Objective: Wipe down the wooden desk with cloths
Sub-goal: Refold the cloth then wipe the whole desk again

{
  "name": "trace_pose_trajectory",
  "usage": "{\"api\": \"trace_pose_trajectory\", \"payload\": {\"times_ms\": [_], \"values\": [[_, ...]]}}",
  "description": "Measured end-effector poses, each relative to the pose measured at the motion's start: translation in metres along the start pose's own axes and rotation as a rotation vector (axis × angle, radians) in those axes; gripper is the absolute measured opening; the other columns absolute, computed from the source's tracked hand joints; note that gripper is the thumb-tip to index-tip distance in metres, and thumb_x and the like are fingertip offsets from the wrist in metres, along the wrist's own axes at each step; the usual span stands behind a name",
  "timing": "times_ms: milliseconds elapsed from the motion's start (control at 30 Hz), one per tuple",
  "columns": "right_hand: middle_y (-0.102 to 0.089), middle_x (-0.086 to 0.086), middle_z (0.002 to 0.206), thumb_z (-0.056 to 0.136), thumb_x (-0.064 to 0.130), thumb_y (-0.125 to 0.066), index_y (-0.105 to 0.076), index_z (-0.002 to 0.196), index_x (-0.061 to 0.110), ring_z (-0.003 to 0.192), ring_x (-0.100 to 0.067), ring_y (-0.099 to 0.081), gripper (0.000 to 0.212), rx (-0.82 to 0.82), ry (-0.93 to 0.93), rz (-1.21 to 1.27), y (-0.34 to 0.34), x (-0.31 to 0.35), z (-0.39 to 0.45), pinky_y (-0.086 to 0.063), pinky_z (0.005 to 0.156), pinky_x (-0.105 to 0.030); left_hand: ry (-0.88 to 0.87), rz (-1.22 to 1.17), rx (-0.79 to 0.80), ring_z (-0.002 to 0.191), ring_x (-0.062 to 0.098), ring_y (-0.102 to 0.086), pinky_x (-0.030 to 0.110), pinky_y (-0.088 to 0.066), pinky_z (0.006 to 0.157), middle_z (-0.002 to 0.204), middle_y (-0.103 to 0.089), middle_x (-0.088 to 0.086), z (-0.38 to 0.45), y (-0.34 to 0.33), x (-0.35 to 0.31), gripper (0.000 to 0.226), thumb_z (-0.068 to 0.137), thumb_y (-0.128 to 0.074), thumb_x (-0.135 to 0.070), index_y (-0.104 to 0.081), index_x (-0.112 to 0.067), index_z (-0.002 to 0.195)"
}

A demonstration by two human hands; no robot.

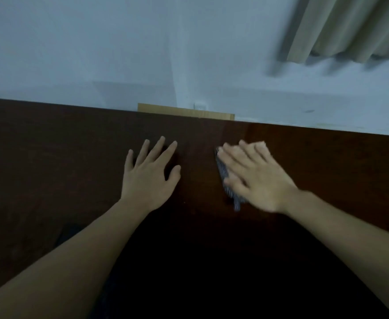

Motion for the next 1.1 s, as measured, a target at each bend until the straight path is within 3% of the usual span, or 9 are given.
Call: {"api": "trace_pose_trajectory", "payload": {"times_ms": [200,267,400,533,633,767,900,1000,1100], "values": [[0.007,0.007,0.170,0.101,0.063,-0.002,0.005,0.162,0.033,0.156,-0.024,0.007,0.068,-0.048,-0.252,0.006,0.015,-0.044,0.076,0.004,0.125,-0.047,0.003,0.095,0.060,0.156,0.016,0.010,0.049,0.003,0.126,0.169,0.007,-0.015,-0.008,-0.002,0.064,0.063,0.100,-0.021,-0.063,-0.003,-0.047,0.159],[0.007,0.006,0.170,0.096,0.065,0.003,0.005,0.162,0.032,0.156,-0.025,0.008,0.073,-0.035,-0.259,0.005,0.015,-0.035,0.077,0.005,0.124,-0.048,-0.019,0.101,0.067,0.155,0.014,0.011,0.047,0.004,0.126,0.168,0.009,-0.016,-0.006,-0.004,0.072,0.067,0.096,-0.012,-0.070,-0.001,-0.049,0.158],[0.012,0.006,0.170,0.088,0.067,0.016,0.013,0.160,0.032,0.155,-0.025,0.014,0.080,0.029,-0.148,0.024,0.001,0.025,0.038,0.009,0.124,-0.050,-0.049,0.075,0.052,0.155,0.014,0.014,0.046,0.008,0.124,0.167,0.011,-0.017,-0.004,-0.006,0.072,0.078,0.083,0.001,-0.075,0.000,-0.051,0.157],[-0.007,0.004,0.170,0.102,0.064,-0.003,-0.008,0.163,0.028,0.157,-0.027,-0.002,0.071,0.030,0.063,-0.014,-0.016,0.099,-0.018,-0.003,0.124,-0.051,-0.060,0.043,0.020,0.155,0.016,0.012,0.047,0.009,0.124,0.168,0.007,-0.015,-0.007,-0.003,0.071,0.078,0.085,-0.001,-0.072,-0.005,-0.049,0.159],[0.001,0.010,0.169,0.101,0.068,-0.002,0.002,0.162,0.036,0.156,-0.022,0.007,0.069,0.048,0.117,0.007,-0.018,0.099,-0.016,0.006,0.124,-0.046,-0.068,0.044,0.022,0.156,0.016,0.012,0.048,0.007,0.125,0.169,0.007,-0.015,-0.006,-0.005,0.070,0.077,0.086,-0.002,-0.071,-0.004,-0.048,0.159],[0.008,0.008,0.169,0.091,0.070,0.016,0.013,0.160,0.036,0.156,-0.024,0.007,0.077,-0.027,-0.051,-0.046,0.004,0.044,0.047,0.008,0.124,-0.048,-0.074,0.041,0.033,0.155,0.015,0.015,0.049,0.008,0.125,0.168,0.010,-0.015,-0.004,-0.006,0.072,0.067,0.095,-0.011,-0.069,-0.002,-0.048,0.159],[0.005,0.006,0.171,0.093,0.067,0.006,0.007,0.162,0.034,0.157,-0.024,0.006,0.076,-0.036,-0.239,-0.006,0.019,-0.004,0.111,0.004,0.125,-0.047,-0.074,0.040,0.046,0.154,0.014,0.018,0.048,0.010,0.125,0.168,0.012,-0.016,-0.003,-0.007,0.071,0.064,0.099,-0.020,-0.064,0.000,-0.049,0.158],[0.004,0.005,0.171,0.102,0.061,-0.004,0.005,0.162,0.033,0.157,-0.025,0.006,0.067,-0.016,-0.302,0.017,0.018,0.001,0.122,0.003,0.125,-0.049,-0.079,0.030,0.038,0.154,0.014,0.017,0.048,0.010,0.125,0.168,0.011,-0.016,-0.004,-0.006,0.070,0.064,0.100,-0.021,-0.063,-0.002,-0.048,0.159],[0.007,0.002,0.171,0.093,0.062,0.008,0.009,0.161,0.029,0.156,-0.029,0.008,0.075,0.004,-0.240,0.003,0.010,0.043,0.094,0.004,0.124,-0.053,-0.076,0.027,0.041,0.155,0.015,0.017,0.048,0.009,0.125,0.168,0.011,-0.015,-0.004,-0.006,0.071,0.064,0.100,-0.021,-0.063,-0.001,-0.048,0.159]]}}
Point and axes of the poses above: each hand's wrist, its own z-axis towards the middle knuckle, its own y-axis out of the back of the hand, x = y × z, the point moved 10 cm from there along z, towards the middle knuckle
